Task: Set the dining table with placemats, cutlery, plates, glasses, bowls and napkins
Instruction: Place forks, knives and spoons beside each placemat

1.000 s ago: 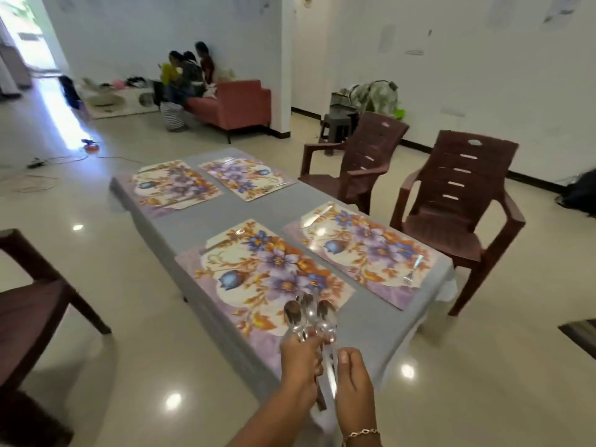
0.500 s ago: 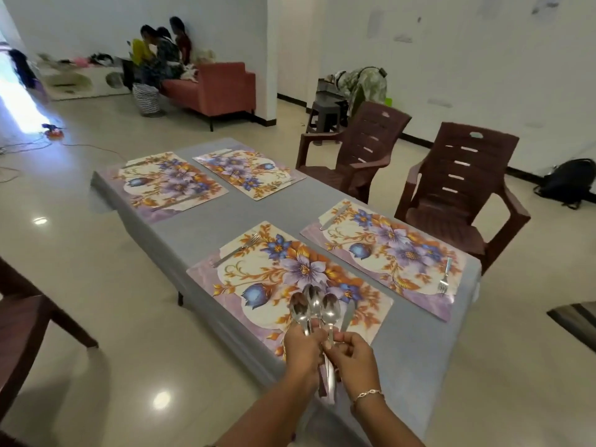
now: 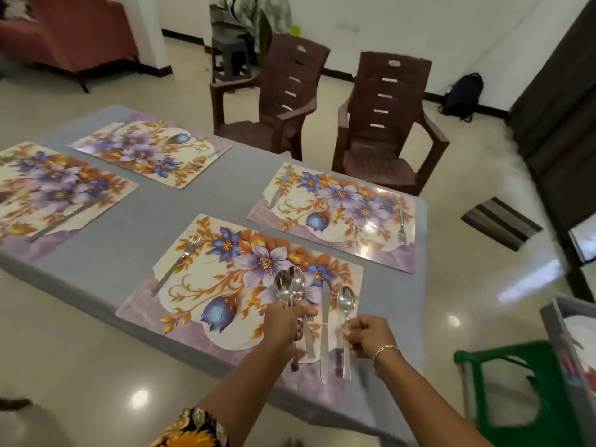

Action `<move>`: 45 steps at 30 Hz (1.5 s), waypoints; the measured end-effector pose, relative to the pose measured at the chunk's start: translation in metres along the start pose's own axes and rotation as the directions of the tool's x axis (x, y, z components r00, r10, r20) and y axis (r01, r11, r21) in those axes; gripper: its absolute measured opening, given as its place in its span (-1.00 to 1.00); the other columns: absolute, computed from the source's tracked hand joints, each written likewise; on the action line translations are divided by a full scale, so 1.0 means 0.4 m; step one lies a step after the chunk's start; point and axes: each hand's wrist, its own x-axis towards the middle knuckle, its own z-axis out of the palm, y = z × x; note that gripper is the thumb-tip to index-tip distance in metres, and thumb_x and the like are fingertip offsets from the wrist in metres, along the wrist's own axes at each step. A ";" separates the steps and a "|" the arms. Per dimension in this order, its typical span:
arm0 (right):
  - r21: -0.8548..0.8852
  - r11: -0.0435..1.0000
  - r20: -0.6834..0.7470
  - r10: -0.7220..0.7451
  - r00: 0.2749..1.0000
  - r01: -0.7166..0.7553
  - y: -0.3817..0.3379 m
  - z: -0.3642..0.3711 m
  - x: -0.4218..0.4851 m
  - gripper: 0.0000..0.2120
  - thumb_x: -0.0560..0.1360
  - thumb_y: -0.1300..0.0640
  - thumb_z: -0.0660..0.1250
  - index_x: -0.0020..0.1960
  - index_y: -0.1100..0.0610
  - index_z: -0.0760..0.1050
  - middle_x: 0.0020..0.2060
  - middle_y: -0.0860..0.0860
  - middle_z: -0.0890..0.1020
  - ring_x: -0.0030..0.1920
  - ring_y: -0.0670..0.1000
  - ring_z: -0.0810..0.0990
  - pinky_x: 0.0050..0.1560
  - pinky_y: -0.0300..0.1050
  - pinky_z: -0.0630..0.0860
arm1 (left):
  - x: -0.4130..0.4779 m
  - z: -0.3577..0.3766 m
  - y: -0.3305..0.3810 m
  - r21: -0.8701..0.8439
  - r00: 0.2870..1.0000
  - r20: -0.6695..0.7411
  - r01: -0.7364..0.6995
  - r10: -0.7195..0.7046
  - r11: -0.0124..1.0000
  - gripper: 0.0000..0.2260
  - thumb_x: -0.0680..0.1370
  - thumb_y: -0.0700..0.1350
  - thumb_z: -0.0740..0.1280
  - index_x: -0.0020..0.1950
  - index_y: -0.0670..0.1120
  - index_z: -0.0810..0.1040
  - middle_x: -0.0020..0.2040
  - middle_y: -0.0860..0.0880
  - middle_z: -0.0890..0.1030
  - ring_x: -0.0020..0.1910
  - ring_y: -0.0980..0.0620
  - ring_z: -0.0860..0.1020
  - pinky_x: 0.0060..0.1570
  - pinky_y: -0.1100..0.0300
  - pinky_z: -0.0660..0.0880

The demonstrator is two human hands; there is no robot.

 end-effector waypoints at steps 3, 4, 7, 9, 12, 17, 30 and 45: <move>-0.079 0.996 -0.087 0.025 0.996 -0.032 0.011 0.031 0.019 -0.78 0.39 0.42 0.38 -0.36 0.20 0.50 -0.48 0.09 0.51 -0.48 0.05 0.47 -0.40 -0.14 0.49 | 0.035 -0.017 0.002 0.067 0.998 0.033 0.060 -0.063 0.996 -0.86 0.47 -0.44 0.25 -0.21 -0.23 0.46 -0.33 -0.16 0.47 -0.66 0.19 0.23 -0.66 0.36 0.15; -0.093 0.995 -0.122 0.029 0.992 -0.041 0.014 0.041 0.022 -0.78 0.39 0.42 0.38 -0.37 0.19 0.50 -0.46 0.09 0.53 -0.45 0.06 0.50 -0.36 -0.11 0.53 | 0.045 -0.023 0.004 0.087 0.995 0.047 0.079 -0.083 0.993 -0.86 0.47 -0.44 0.25 -0.20 -0.24 0.46 -0.35 -0.15 0.47 -0.65 0.19 0.23 -0.67 0.36 0.15; -0.095 0.993 -0.191 0.053 0.980 -0.072 0.022 0.067 0.021 -0.75 0.39 0.40 0.40 -0.38 0.16 0.48 -0.44 0.08 0.55 -0.42 0.07 0.54 -0.28 -0.03 0.60 | 0.084 -0.047 0.015 0.136 0.987 0.108 0.104 -0.119 0.985 -0.88 0.48 -0.44 0.23 -0.18 -0.25 0.44 -0.48 -0.08 0.54 -0.65 0.16 0.22 -0.66 0.37 0.14; -0.136 0.987 -0.251 0.051 0.967 -0.088 0.027 0.082 0.022 -0.73 0.38 0.36 0.42 -0.40 0.13 0.46 -0.45 0.07 0.55 -0.42 0.09 0.56 -0.23 0.04 0.63 | 0.108 -0.063 0.024 0.155 0.980 0.160 0.091 -0.116 0.984 -0.90 0.51 -0.43 0.20 -0.13 -0.26 0.43 -0.51 -0.06 0.59 -0.66 0.17 0.22 -0.66 0.38 0.14; -0.242 0.964 -0.316 0.028 0.948 -0.109 0.014 0.096 0.014 -0.74 0.39 0.28 0.44 -0.40 0.09 0.45 -0.43 0.03 0.56 -0.36 0.09 0.58 -0.21 -0.04 0.61 | 0.126 -0.097 0.039 0.185 0.968 0.222 0.079 -0.120 0.979 -0.91 0.52 -0.41 0.21 -0.01 -0.34 0.46 -0.53 -0.04 0.59 -0.67 0.18 0.22 -0.67 0.37 0.14; -0.475 0.877 -0.363 -0.113 0.925 -0.079 -0.037 0.130 -0.011 -0.88 0.44 0.18 0.39 -0.25 0.11 0.50 -0.24 0.07 0.62 -0.22 0.02 0.52 -0.23 -0.21 0.38 | 0.156 -0.168 0.071 0.180 0.963 0.238 0.084 -0.126 0.980 -0.95 0.51 -0.37 0.28 -0.14 -0.26 0.49 -0.56 -0.02 0.42 -0.64 0.15 0.23 -0.66 0.38 0.15; -0.028 0.989 0.319 -0.128 0.939 0.145 -0.350 0.644 -0.081 -0.92 0.41 0.44 0.33 -0.18 0.31 0.55 -0.55 -0.02 0.54 -0.59 -0.16 0.44 -0.53 -0.34 0.34 | 0.198 -0.581 0.214 -0.055 0.986 0.168 0.016 -0.006 0.998 -0.86 0.51 -0.35 0.30 -0.19 -0.15 0.46 -0.41 -0.06 0.39 -0.61 0.17 0.24 -0.63 0.37 0.16; -0.045 0.981 0.558 -0.132 0.819 0.188 -0.598 1.161 -0.004 -0.88 0.47 0.39 0.27 -0.22 0.27 0.50 -0.49 0.08 0.58 -0.48 -0.03 0.58 -0.41 -0.22 0.57 | 0.354 -1.052 0.461 -0.324 0.980 -0.199 -0.081 0.016 0.943 -0.97 0.52 -0.27 0.34 -0.12 -0.20 0.51 -0.41 -0.04 0.41 -0.60 0.14 0.27 -0.64 0.33 0.20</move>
